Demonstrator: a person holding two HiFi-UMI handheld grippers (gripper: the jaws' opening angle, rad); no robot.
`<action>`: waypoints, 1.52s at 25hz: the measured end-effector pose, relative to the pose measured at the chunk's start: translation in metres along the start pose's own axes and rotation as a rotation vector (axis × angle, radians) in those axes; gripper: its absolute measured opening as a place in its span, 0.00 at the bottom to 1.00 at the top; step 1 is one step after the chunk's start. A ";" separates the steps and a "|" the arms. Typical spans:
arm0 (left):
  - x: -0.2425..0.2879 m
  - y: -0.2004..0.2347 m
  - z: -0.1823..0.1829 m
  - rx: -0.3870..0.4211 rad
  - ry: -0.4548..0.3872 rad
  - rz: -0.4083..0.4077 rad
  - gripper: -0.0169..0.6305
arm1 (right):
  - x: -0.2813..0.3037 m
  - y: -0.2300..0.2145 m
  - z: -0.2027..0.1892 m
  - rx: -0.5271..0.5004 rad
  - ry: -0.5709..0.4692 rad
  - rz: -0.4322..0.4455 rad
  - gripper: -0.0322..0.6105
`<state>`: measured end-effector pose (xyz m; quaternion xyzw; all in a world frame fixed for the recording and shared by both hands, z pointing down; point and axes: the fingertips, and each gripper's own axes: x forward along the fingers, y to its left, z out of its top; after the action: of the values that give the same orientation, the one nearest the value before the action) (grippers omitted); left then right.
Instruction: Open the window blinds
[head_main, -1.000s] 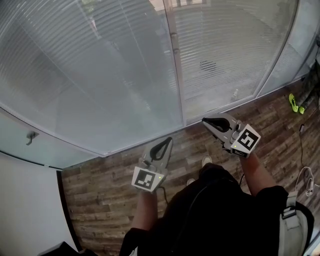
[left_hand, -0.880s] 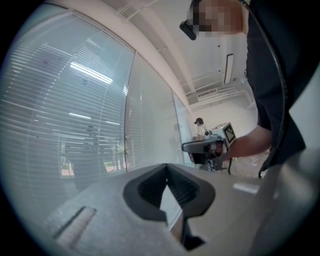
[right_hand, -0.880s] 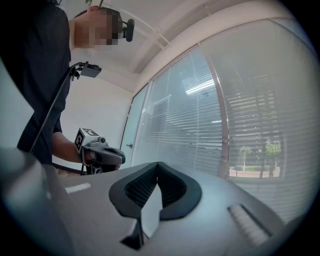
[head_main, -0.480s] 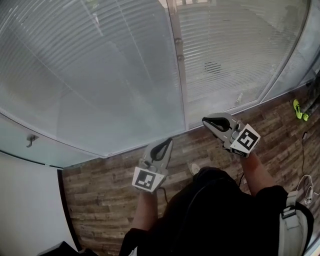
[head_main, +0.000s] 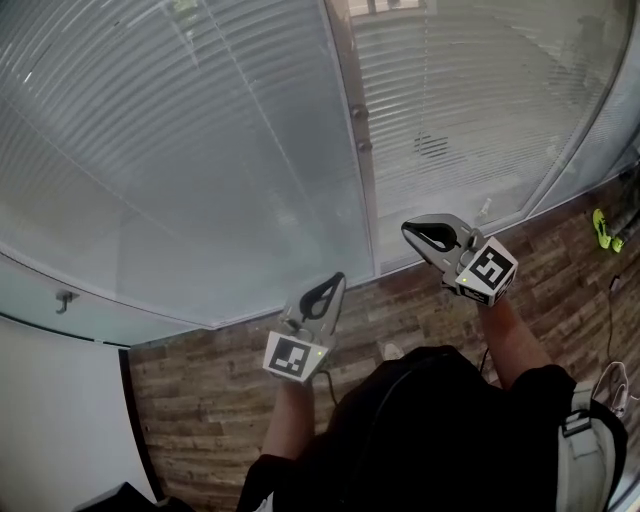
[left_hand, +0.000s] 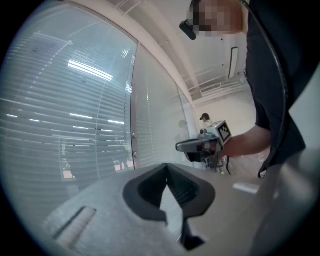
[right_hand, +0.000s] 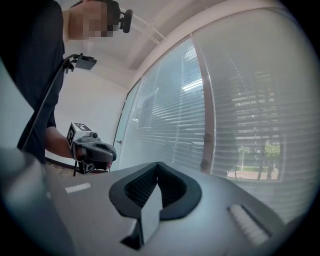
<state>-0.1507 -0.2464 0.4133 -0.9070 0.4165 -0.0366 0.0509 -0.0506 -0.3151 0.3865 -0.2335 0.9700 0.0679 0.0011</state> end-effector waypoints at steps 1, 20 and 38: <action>0.003 0.001 0.000 0.002 0.002 -0.001 0.03 | 0.001 -0.003 0.000 0.002 0.005 -0.001 0.06; 0.048 0.019 -0.001 -0.008 0.014 0.000 0.03 | 0.056 -0.070 -0.013 -0.172 0.221 -0.007 0.14; 0.073 0.018 -0.010 -0.059 0.008 0.003 0.03 | 0.129 -0.135 0.036 -0.930 0.459 -0.144 0.33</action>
<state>-0.1177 -0.3142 0.4225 -0.9073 0.4191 -0.0276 0.0224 -0.1056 -0.4875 0.3285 -0.2841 0.7942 0.4383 -0.3106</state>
